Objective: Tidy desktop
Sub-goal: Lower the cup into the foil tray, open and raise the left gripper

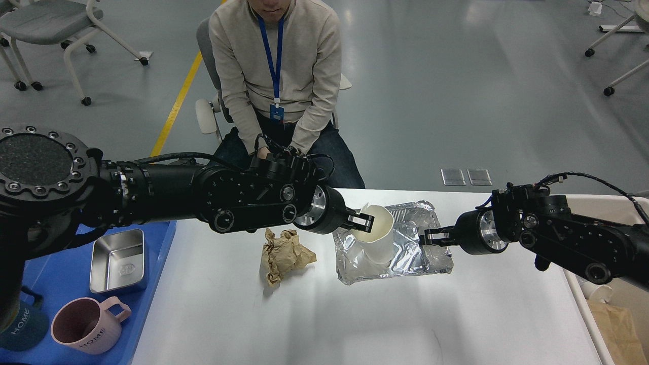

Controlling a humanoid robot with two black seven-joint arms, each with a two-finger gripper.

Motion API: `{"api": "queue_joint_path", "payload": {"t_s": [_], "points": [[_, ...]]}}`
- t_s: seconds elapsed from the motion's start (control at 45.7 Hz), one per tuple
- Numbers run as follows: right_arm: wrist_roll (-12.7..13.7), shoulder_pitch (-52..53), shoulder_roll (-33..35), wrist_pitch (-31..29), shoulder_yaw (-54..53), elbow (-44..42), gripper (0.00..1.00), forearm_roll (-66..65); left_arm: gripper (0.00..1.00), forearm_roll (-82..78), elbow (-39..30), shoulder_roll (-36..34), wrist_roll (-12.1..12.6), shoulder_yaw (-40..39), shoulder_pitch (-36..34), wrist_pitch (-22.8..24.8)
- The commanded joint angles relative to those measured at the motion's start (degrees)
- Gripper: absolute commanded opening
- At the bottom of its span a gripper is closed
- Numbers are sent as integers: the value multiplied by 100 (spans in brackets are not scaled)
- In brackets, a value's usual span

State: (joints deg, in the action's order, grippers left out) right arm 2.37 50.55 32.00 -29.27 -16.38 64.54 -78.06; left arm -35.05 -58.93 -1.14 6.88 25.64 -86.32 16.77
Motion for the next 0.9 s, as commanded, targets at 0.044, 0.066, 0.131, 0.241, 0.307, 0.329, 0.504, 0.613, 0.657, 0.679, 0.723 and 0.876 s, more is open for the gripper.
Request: {"api": "queue_joint_path", "payload": {"t_s": [0.044, 0.066, 0.131, 0.241, 0.307, 0.329, 0.504, 0.613, 0.657, 0.679, 0.723, 0.876], "points": [[0, 7, -1, 0, -5, 6, 0, 2, 11, 183, 302, 298, -3, -33, 80, -95], [-9, 7, -1, 0, -5, 6, 0, 2, 12, 209, 346, 333, -3, -33, 80, -104], [-9, 7, -1, 0, -5, 15, 0, 2, 18, 297, 504, 386, 6, -41, 89, -218], [-9, -1, -1, 0, -14, 24, 0, 2, 27, 332, 698, 500, 6, -50, 159, -517], [-9, -1, -1, 0, -14, 24, 0, 2, 38, 341, 690, 509, 6, -94, 159, -605], [-9, -1, -1, 0, -14, 24, 0, 2, 44, 341, 690, 509, 6, -146, 159, -605], [-18, -1, -1, 0, -5, 24, 0, 2, 69, 481, 690, 466, 6, -612, 124, -649], [-9, -1, -1, 0, 3, 15, 0, 2, 69, 666, 681, 395, -20, -1007, 124, -772], [-9, -1, -1, 0, -5, 15, 0, 10, 69, 701, 681, 369, -12, -1113, 115, -798], [-9, -1, -1, -9, -5, 15, 0, 10, 69, 701, 681, 334, -12, -1157, 115, -798], [-9, -1, 8, -9, 3, 15, 0, 19, 69, 701, 646, 255, -3, -1201, 115, -798], [-26, -10, 52, -44, 21, 6, 0, 37, 70, 745, 409, -245, -3, -1254, 159, -763]]}}
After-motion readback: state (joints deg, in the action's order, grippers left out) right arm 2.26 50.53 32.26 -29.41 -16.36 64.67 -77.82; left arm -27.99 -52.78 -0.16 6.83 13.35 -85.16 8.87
